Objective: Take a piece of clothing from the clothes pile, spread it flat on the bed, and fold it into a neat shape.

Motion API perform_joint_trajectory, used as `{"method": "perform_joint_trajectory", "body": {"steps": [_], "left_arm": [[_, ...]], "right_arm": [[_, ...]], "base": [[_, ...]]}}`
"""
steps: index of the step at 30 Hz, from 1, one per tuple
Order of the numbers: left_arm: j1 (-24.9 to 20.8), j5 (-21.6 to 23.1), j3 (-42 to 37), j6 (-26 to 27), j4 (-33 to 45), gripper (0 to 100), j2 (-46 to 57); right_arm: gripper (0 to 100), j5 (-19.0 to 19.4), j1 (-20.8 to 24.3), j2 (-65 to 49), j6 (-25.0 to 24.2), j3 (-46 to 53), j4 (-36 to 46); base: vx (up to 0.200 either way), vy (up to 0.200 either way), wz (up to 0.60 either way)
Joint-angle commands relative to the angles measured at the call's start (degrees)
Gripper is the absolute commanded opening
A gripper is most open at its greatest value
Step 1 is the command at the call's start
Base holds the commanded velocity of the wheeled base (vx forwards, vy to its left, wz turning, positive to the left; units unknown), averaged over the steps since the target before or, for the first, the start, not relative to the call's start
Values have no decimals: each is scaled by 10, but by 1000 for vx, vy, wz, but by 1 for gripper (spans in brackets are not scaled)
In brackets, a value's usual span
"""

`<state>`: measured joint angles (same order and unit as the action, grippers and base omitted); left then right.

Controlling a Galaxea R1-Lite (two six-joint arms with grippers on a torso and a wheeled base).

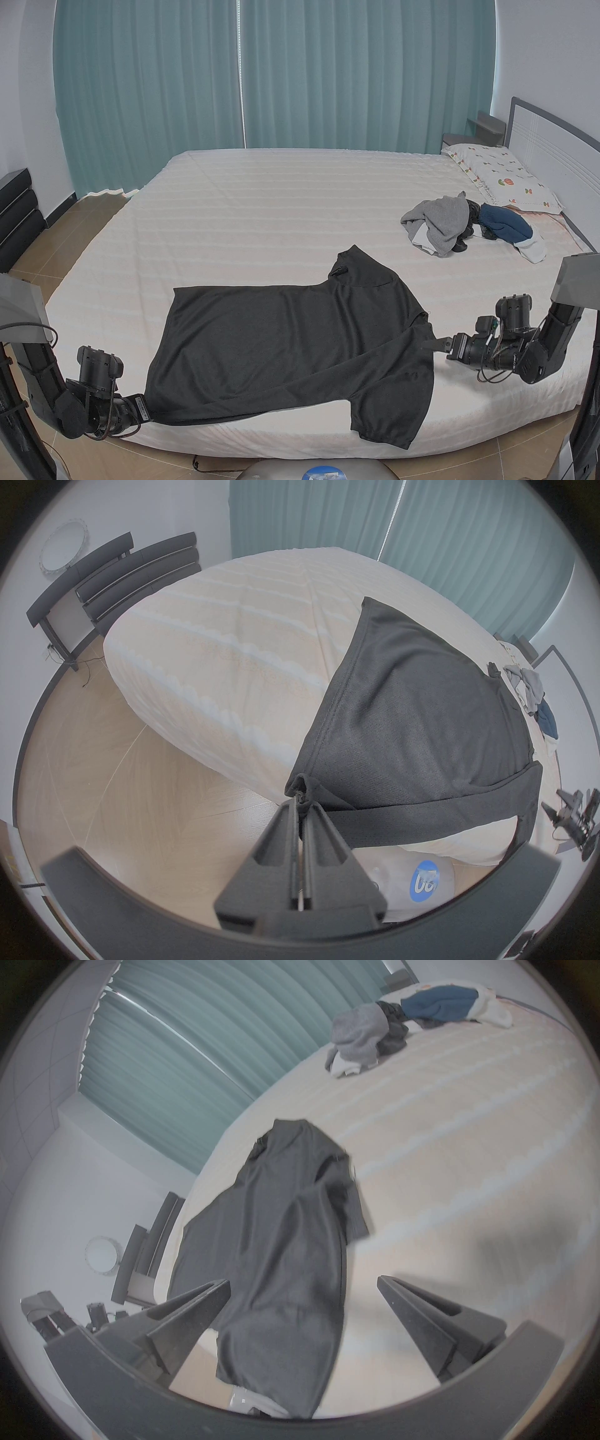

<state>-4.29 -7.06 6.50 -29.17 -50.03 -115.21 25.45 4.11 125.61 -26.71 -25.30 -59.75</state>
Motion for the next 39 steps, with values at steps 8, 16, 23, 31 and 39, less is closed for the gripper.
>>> {"method": "perform_joint_trajectory", "body": {"steps": [8, 16, 23, 31, 39], "left_arm": [[0, -1, -3, 0, -1, 0, 25], [1, 0, -3, 0, -1, 0, 25], [1, 0, -3, 0, -1, 0, 25], [1, -1, -4, 0, -1, 0, 25], [1, -1, -6, 1, -1, 0, 32]], "right_arm": [[100, 10, 76, 34, 35, 128, -68], [100, -17, 105, 56, 16, 116, -83], [100, -27, 105, 54, -18, 103, -100], [0, -58, 104, 46, -26, 112, -98], [0, -68, 81, 1, -21, 162, -94]], "base": [[0, 0, 0], [0, 0, 0], [0, 0, 0], [0, 0, 0], [0, 0, 0]]}}
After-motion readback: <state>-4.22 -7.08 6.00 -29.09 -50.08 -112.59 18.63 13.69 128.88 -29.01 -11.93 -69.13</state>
